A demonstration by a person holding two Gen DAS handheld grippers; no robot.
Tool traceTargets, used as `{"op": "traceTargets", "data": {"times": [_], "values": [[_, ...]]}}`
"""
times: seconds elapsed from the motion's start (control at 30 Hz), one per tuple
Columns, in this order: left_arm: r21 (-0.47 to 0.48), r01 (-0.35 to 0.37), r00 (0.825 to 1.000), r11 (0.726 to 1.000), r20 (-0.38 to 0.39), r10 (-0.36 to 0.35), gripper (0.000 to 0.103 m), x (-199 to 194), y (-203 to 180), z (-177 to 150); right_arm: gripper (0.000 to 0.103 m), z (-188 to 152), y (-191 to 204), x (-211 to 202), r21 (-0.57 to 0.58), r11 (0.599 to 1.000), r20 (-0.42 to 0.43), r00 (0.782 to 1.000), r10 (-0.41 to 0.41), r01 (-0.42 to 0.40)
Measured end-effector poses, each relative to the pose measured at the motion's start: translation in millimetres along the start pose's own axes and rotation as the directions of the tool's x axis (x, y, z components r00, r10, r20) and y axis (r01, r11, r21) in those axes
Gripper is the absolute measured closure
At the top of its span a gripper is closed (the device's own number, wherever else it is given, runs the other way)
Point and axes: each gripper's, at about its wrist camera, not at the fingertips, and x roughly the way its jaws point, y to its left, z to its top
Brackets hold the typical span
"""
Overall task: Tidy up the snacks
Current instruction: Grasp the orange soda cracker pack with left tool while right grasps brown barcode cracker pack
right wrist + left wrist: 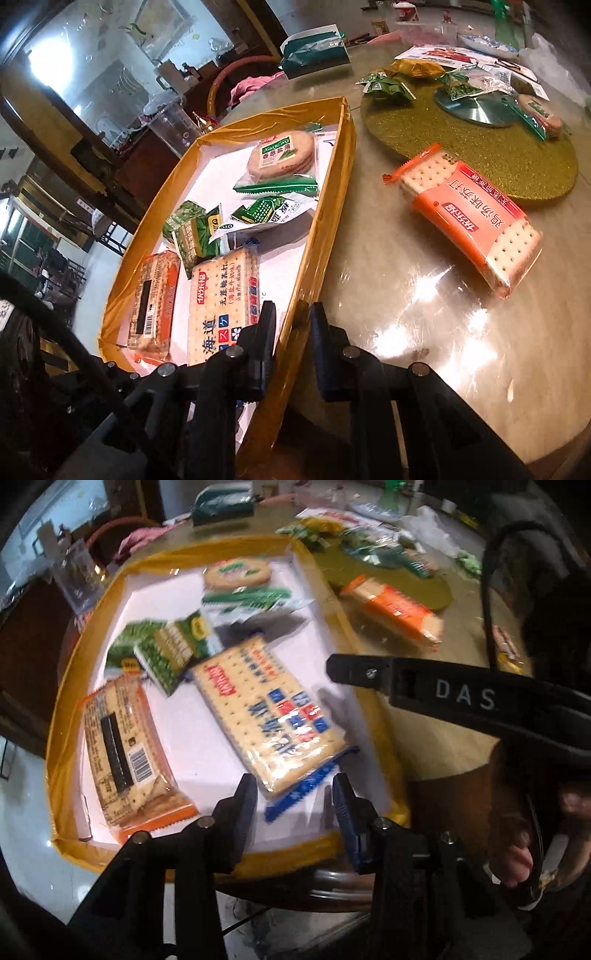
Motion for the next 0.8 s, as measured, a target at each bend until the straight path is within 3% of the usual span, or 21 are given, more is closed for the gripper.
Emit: {"op": "traceTargets", "data": {"times": [0.07,0.13,0.17,0.2,0.23,0.3,0.43,0.6,0.8], "values": [[0.02,0.042,0.998,0.999,0.047,-0.043,0.042,-14,-8,0,0.082,-2,-4,-9,0.006,0.999,0.024,0.999,0.041,-0.041],[0.019,0.05,0.991,0.999,0.121,-0.052,0.022,-28,-17,4,0.058,-9,-10,-32,-0.016,0.997,0.096,0.992,0.076,-0.075],[0.011,0.066,0.985,0.998,0.157,-0.067,0.018,-32,-21,7,0.049,-14,-13,-45,-0.032,0.995,0.138,0.986,0.096,-0.093],[-0.003,0.085,0.977,0.996,0.195,-0.083,0.016,-36,-25,11,0.032,-18,-19,-59,-0.051,0.993,0.184,0.976,0.116,-0.108],[-0.018,0.103,0.971,0.994,0.219,-0.097,0.016,-37,-29,16,0.025,-21,-26,-71,-0.059,0.992,0.219,0.969,0.118,-0.108],[-0.033,0.13,0.965,0.991,0.232,-0.119,0.016,-34,-41,29,0.025,-24,-41,-89,-0.047,0.995,0.256,0.962,0.093,-0.084],[-0.005,0.116,0.969,0.993,0.22,-0.112,0.016,-20,-70,58,0.024,-33,-85,-124,0.056,0.996,0.297,0.953,0.051,-0.071],[-0.031,0.177,0.964,0.984,0.205,-0.167,0.016,-6,-85,78,0.023,-36,-122,-152,0.114,0.993,0.326,0.945,-0.015,-0.023],[-0.089,0.162,0.977,0.983,0.151,-0.148,0.016,23,-90,103,0.023,-30,-154,-164,0.205,0.978,0.323,0.94,-0.113,0.047]]}}
